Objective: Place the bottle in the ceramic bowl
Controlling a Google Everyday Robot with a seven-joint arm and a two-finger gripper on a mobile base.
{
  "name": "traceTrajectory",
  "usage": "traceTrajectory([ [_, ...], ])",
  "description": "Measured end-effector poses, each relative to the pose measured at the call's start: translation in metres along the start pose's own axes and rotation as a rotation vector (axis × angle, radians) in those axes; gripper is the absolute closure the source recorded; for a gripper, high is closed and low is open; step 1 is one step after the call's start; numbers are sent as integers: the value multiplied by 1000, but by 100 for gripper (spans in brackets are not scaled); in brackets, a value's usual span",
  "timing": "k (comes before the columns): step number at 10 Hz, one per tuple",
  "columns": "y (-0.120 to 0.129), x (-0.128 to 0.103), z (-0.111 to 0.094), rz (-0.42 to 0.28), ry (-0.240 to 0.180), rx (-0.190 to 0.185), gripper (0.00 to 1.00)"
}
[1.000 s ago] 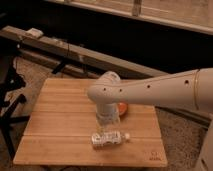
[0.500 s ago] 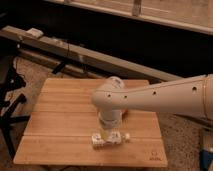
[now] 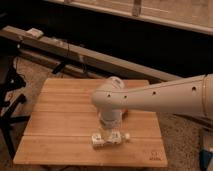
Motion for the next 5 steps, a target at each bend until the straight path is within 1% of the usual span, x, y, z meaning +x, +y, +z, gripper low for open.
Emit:
traceTrajectory([
  [1,3,-3,8,-16,10,0,35],
  [3,9,-6,31,-43,31,-4,35],
  [5,14,-7,37,-61,36,-8,35],
])
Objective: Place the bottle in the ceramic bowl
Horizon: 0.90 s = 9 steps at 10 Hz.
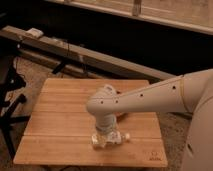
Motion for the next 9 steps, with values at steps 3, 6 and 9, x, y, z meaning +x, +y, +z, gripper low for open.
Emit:
traceTrajectory([
  [3,6,-5,9,-38,7,5,35],
  [6,10,-12,20,-55,18,5,35],
  [9,11,-22,36,-91,45,11,35],
])
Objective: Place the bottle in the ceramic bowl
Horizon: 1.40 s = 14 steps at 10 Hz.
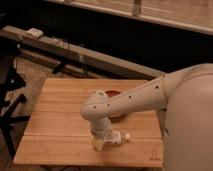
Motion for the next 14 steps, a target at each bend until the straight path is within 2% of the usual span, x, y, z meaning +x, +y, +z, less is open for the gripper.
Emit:
traceTrajectory([
  [2,-4,-4,6,-14,14,5,35],
  [8,-19,-9,11,-25,21,20,35],
  [14,-11,-10,27,-35,57,12,35],
])
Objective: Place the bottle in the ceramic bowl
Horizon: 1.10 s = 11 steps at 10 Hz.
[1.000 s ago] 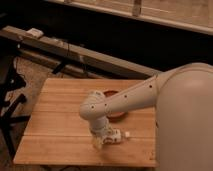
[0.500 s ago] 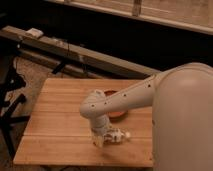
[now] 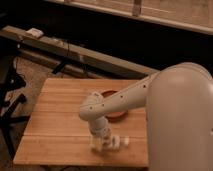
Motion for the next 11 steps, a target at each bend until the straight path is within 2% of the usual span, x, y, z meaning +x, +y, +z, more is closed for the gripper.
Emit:
traceTrajectory([
  [3,-2,-3,4,-1,12,24,37],
  [6,-3,-3,-1,14,9,43,63],
  [7,-4,-3,-7,25,4,43,74],
  [8,-7,-1,-21,50,-2,39,87],
  [9,-8,1,-32,57,-8,36,95],
  [11,-12,3,-64,67,-33,35,100],
])
